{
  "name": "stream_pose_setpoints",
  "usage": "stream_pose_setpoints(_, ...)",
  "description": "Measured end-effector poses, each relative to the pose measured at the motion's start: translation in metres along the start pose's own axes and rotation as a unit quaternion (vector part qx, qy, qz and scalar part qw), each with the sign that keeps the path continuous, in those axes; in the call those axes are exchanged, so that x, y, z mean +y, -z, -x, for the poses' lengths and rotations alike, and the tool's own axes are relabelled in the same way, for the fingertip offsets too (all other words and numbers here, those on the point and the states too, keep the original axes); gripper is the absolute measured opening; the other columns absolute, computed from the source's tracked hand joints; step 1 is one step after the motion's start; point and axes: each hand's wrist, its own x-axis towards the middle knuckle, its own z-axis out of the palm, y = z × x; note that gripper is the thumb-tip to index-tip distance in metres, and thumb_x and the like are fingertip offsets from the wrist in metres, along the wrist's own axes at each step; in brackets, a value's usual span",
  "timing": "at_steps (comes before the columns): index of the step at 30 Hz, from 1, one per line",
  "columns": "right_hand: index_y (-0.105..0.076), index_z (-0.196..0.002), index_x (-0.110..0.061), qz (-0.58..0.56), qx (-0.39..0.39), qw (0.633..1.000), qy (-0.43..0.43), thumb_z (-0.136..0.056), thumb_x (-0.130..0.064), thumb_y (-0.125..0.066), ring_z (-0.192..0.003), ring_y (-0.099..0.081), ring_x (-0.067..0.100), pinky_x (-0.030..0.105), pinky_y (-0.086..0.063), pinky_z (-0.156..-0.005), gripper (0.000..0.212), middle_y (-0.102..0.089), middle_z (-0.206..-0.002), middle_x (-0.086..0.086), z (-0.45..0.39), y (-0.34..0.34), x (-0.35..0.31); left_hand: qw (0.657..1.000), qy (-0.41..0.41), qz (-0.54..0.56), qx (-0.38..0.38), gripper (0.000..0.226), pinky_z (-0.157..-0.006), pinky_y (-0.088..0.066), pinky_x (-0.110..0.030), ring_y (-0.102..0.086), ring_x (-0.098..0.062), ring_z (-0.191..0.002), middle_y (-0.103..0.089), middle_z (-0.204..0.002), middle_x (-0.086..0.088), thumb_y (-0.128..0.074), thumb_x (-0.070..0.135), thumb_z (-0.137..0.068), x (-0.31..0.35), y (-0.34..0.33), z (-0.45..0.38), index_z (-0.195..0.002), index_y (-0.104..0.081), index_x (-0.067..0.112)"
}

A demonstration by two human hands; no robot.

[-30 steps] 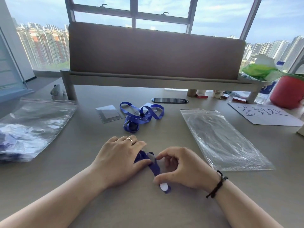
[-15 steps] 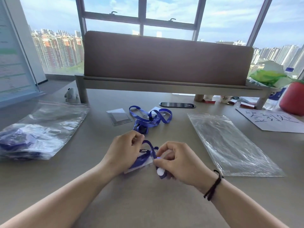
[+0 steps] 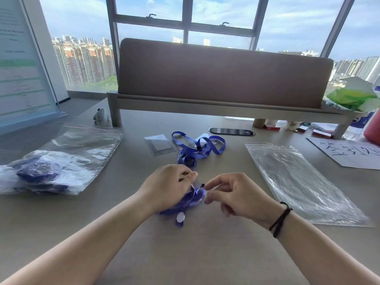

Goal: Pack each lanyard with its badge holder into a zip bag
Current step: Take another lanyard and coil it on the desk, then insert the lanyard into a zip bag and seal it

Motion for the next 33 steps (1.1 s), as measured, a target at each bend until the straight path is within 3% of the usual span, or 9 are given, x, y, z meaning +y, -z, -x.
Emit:
stream_pose_setpoints(3,-0.071,-0.093,-0.022,0.105,0.05,0.993,0.025,-0.086,-0.02,-0.076,-0.051,-0.06,0.014,0.024,-0.048,-0.052,0.009,-0.076,-0.078,-0.004,0.002,0.027,0.022,0.985,-0.031,-0.145,-0.087,0.069,-0.107,-0.041,-0.034,-0.045,-0.009,-0.135,-0.048,-0.148,0.017,-0.038,0.076,-0.089,0.012,0.004,0.008,-0.146,-0.042,0.037)
stream_pose_setpoints(6,-0.072,-0.085,-0.032,0.178,0.096,0.978,0.045,-0.082,-0.029,-0.079,-0.065,-0.065,0.003,0.02,-0.052,-0.066,0.008,-0.073,-0.078,-0.018,0.004,0.051,0.038,0.969,-0.05,-0.195,-0.143,0.098,-0.112,-0.033,-0.031,-0.032,-0.009,-0.144,-0.033,-0.158,0.015,-0.043,0.085,-0.08,0.025,0.005,0.012,-0.158,-0.011,0.035)
stream_pose_setpoints(8,-0.072,-0.083,-0.033,0.214,0.124,0.967,0.053,-0.082,-0.031,-0.078,-0.067,-0.063,-0.001,0.017,-0.049,-0.066,0.007,-0.071,-0.074,-0.019,0.003,0.068,0.045,0.965,-0.064,-0.208,-0.146,0.103,-0.113,-0.031,-0.03,-0.029,-0.009,-0.146,-0.028,-0.161,0.015,-0.048,0.084,-0.078,0.033,0.004,0.01,-0.159,-0.006,0.034)
stream_pose_setpoints(11,-0.072,-0.082,-0.028,0.265,0.173,0.947,0.057,-0.082,-0.032,-0.077,-0.076,-0.064,0.005,0.026,-0.051,-0.074,0.006,-0.071,-0.077,-0.012,-0.005,0.097,0.056,0.968,-0.077,-0.209,-0.114,0.089,-0.113,-0.033,-0.033,-0.031,-0.01,-0.145,-0.028,-0.161,0.014,-0.048,0.075,-0.086,0.054,-0.002,-0.004,-0.157,-0.015,0.034)
stream_pose_setpoints(15,-0.072,-0.097,-0.026,0.323,0.197,0.925,0.028,-0.084,-0.039,-0.073,-0.088,-0.058,0.01,0.027,-0.042,-0.077,0.018,-0.066,-0.094,-0.014,-0.019,0.126,0.074,0.968,-0.094,-0.186,-0.141,0.073,-0.115,-0.034,-0.041,-0.034,-0.015,-0.145,-0.036,-0.159,0.006,-0.046,0.065,-0.093,0.092,-0.03,-0.036,-0.155,-0.024,0.033)
stream_pose_setpoints(21,-0.07,-0.115,-0.02,0.38,0.23,0.896,0.015,-0.087,-0.047,-0.067,-0.123,-0.053,0.021,0.03,-0.039,-0.102,0.04,-0.064,-0.124,0.002,-0.026,0.142,0.108,0.965,-0.114,-0.17,-0.166,0.058,-0.11,-0.04,-0.044,-0.042,-0.023,-0.139,-0.045,-0.152,-0.002,-0.043,0.047,-0.101,0.143,-0.092,-0.071,-0.153,-0.03,0.026)
stream_pose_setpoints(26,-0.074,-0.096,-0.028,0.364,0.249,0.897,0.01,-0.09,-0.05,-0.059,-0.108,-0.057,0.02,0.034,-0.05,-0.083,0.027,-0.062,-0.104,-0.004,-0.028,0.144,0.12,0.975,-0.072,-0.159,-0.138,0.047,-0.106,-0.042,-0.043,-0.041,-0.028,-0.138,-0.048,-0.147,-0.008,-0.044,0.025,-0.098,0.152,-0.133,-0.101,-0.144,-0.04,0.017)
stream_pose_setpoints(29,-0.075,-0.097,-0.032,0.359,0.262,0.896,0.02,-0.091,-0.045,-0.058,-0.104,-0.059,0.017,0.028,-0.045,-0.071,0.022,-0.062,-0.102,-0.008,-0.03,0.148,0.121,0.983,-0.045,-0.144,-0.105,0.043,-0.102,-0.045,-0.045,-0.048,-0.031,-0.13,-0.056,-0.136,-0.008,-0.042,0.024,-0.096,0.147,-0.148,-0.113,-0.138,-0.049,0.014)
stream_pose_setpoints(33,-0.075,-0.094,-0.032,0.337,0.294,0.894,0.021,-0.09,-0.038,-0.057,-0.1,-0.062,0.016,0.027,-0.037,-0.066,0.019,-0.068,-0.1,-0.01,-0.03,0.151,0.123,0.999,0.0,-0.044,-0.033,0.025,-0.088,-0.05,-0.039,-0.059,-0.027,-0.107,-0.067,-0.109,-0.003,-0.052,0.03,-0.089,0.138,-0.16,-0.125,-0.109,-0.062,0.018)
